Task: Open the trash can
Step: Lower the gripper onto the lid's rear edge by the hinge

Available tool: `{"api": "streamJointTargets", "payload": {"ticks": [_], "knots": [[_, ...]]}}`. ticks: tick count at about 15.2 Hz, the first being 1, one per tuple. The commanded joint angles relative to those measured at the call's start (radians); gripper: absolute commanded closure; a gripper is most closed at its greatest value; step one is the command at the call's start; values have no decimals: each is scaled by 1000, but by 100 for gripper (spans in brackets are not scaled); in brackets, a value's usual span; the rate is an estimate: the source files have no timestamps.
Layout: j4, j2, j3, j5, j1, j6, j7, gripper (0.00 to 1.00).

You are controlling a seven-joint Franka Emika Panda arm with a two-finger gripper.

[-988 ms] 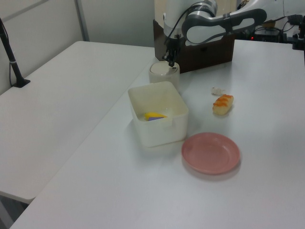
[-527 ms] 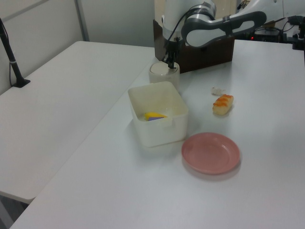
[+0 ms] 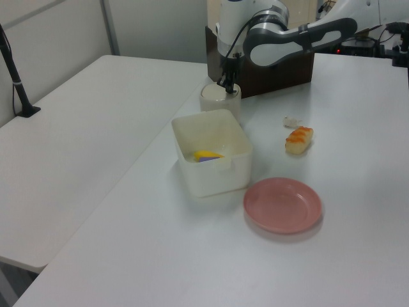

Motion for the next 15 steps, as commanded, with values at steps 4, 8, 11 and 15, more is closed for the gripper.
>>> {"api": "streamJointTargets", "payload": {"ticks": [4, 8, 11, 15], "knots": [[-32, -21, 4, -23, -7, -10, 29, 100], [-30, -26, 4, -23, -14, -10, 28, 100], [-32, -26, 3, -25, -14, -10, 28, 100], [-30, -37, 3, -9, -17, -11, 29, 100]]}}
